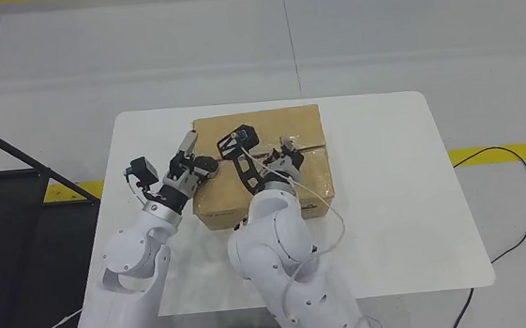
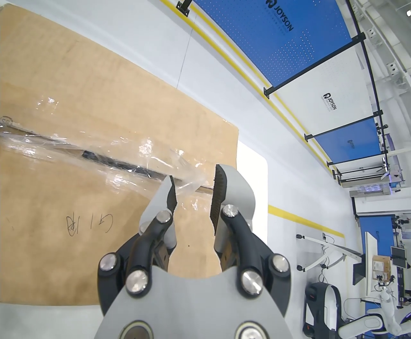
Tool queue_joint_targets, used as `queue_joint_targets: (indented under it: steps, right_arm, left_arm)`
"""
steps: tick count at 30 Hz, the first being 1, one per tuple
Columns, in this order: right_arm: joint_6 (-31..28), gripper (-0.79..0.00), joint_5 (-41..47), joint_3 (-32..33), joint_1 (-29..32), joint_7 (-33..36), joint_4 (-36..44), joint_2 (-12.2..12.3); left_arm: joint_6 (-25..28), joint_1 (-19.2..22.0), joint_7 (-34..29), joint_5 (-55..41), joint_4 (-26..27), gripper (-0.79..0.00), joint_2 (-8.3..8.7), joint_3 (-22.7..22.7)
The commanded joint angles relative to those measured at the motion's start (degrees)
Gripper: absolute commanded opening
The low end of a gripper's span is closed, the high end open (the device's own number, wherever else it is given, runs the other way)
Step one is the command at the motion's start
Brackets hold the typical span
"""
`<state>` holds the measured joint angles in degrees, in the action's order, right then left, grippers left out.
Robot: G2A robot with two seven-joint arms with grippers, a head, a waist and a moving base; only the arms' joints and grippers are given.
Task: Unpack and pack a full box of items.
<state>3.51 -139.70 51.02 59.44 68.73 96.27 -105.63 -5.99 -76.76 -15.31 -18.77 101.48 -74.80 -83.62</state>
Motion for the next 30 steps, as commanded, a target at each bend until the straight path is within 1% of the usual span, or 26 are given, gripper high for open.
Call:
queue_joint_targets:
  steps: [1,6,9,20,23,26,30]
  right_arm:
    - [0.00,-0.496,0.09,-0.16,-0.59,0.15,-0.52,-0.13]
    - [-0.50,-0.496,1.15,-0.12,-2.30,0.53,-1.44,-0.54]
    - [-1.53,-0.493,3.22,0.23,-3.39,1.48,-1.74,-0.84]
    - [-6.21,-0.508,10.34,3.76,-8.00,6.88,-3.86,-2.09]
    - [-7.74,-0.523,12.54,4.88,-9.16,8.39,-4.08,-2.48]
    - [-9.13,-0.523,15.70,6.46,-10.31,10.14,-3.40,-2.86]
    - [-11.84,-0.526,22.92,10.09,-12.98,14.25,-2.43,-3.42]
  left_arm:
    - [0.03,0.00,-0.03,-0.02,-0.03,0.000,0.02,-0.03]
    - [0.16,0.07,-0.07,-0.18,-0.13,0.000,0.06,-0.06]
    - [0.03,0.12,-0.13,-0.26,0.22,0.000,0.09,-0.03]
    - [-0.25,0.24,-0.03,-0.38,1.32,0.000,0.19,-0.07]
    - [-0.25,0.33,0.13,-0.27,1.68,0.000,0.20,0.10]
    - [-0.19,0.32,0.34,-0.31,2.06,0.000,0.19,0.21]
    - [-0.02,0.29,0.42,-0.40,2.79,0.000,0.20,0.34]
